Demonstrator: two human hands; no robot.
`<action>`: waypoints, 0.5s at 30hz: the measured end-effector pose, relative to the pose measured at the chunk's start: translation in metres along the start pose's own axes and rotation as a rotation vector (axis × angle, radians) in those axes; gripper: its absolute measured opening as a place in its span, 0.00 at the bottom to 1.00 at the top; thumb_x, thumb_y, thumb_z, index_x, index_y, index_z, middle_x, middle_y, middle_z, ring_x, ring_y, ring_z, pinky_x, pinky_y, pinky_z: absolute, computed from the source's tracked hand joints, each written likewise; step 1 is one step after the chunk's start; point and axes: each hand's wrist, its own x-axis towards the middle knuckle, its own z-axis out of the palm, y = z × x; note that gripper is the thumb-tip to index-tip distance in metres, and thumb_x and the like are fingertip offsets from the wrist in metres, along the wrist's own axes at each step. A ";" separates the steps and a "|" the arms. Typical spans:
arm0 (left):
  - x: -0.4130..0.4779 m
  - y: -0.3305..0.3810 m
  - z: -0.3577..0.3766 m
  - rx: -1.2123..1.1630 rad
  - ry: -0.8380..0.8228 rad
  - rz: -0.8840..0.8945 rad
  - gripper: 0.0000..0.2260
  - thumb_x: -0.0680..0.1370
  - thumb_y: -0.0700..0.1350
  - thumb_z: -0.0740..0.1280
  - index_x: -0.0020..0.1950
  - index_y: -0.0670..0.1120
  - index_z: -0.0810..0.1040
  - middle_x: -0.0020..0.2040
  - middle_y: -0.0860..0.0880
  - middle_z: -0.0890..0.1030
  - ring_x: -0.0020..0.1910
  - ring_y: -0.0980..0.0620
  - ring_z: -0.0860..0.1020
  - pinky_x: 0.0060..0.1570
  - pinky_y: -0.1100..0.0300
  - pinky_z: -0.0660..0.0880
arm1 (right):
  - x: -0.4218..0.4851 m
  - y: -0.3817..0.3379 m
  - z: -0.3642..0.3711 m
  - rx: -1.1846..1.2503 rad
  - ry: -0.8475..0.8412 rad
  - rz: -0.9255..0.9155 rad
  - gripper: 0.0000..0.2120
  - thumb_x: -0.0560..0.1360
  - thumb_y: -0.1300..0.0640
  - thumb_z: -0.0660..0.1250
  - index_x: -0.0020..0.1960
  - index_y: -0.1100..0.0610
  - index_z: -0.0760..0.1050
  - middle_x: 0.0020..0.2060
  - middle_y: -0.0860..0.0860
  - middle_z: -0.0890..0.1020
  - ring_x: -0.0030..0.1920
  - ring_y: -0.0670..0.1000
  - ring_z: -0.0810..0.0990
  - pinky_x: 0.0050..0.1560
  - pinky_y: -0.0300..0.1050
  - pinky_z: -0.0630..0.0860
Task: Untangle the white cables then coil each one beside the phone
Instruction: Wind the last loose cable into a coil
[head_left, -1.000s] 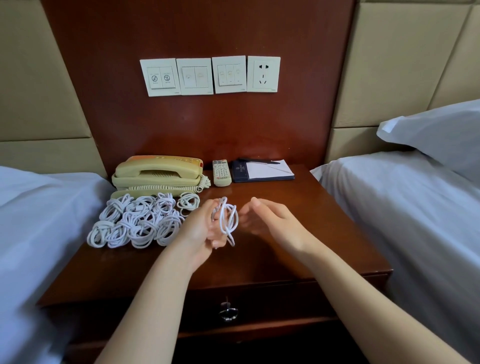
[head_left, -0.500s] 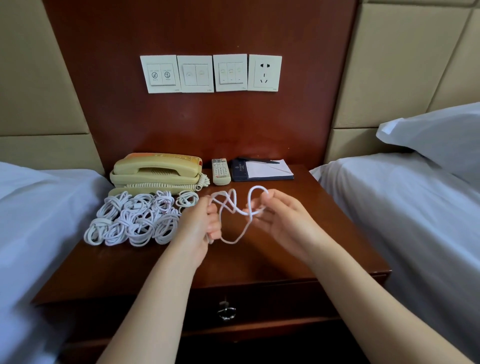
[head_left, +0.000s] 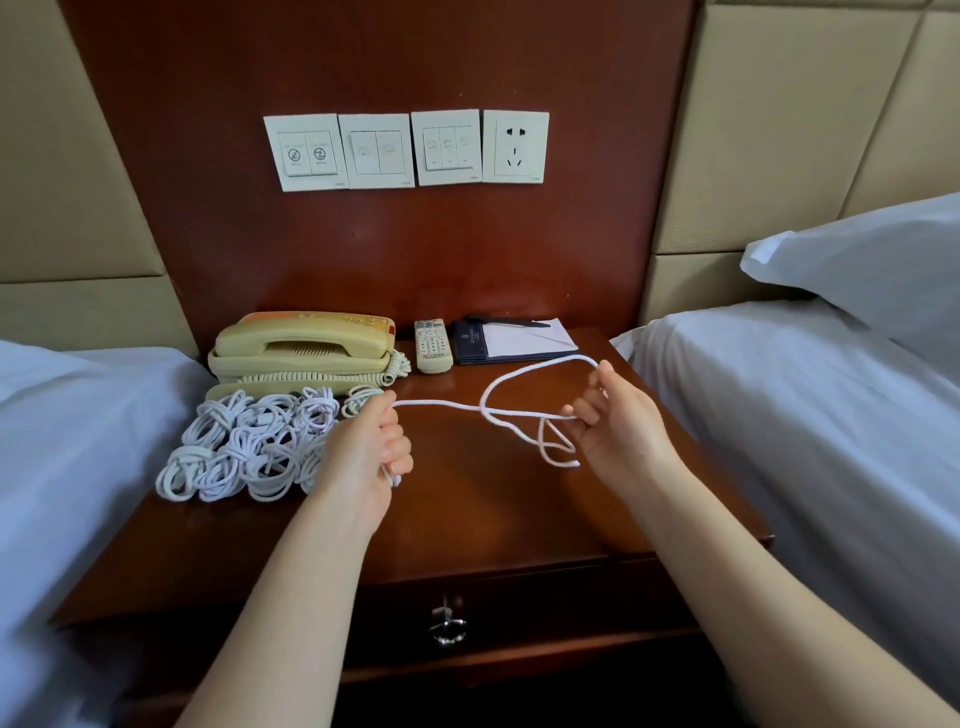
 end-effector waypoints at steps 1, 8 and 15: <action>0.000 0.001 -0.001 -0.019 0.015 0.016 0.19 0.81 0.43 0.60 0.31 0.49 0.60 0.19 0.55 0.57 0.16 0.59 0.56 0.16 0.68 0.54 | 0.001 -0.002 -0.003 -0.056 0.022 -0.017 0.16 0.82 0.55 0.56 0.36 0.56 0.67 0.23 0.46 0.62 0.24 0.44 0.61 0.34 0.39 0.71; 0.010 0.010 -0.020 -0.140 0.122 0.095 0.18 0.81 0.42 0.58 0.31 0.49 0.59 0.19 0.55 0.56 0.16 0.59 0.55 0.16 0.67 0.53 | 0.018 -0.014 -0.035 -0.044 0.251 0.000 0.15 0.83 0.55 0.54 0.38 0.55 0.67 0.20 0.45 0.62 0.22 0.44 0.59 0.33 0.39 0.66; 0.010 0.011 -0.026 -0.038 0.101 0.107 0.20 0.81 0.42 0.59 0.31 0.50 0.56 0.18 0.55 0.55 0.16 0.59 0.54 0.17 0.69 0.52 | 0.021 -0.014 -0.039 -0.528 0.146 -0.015 0.09 0.80 0.65 0.55 0.50 0.62 0.75 0.32 0.55 0.74 0.34 0.50 0.76 0.49 0.46 0.77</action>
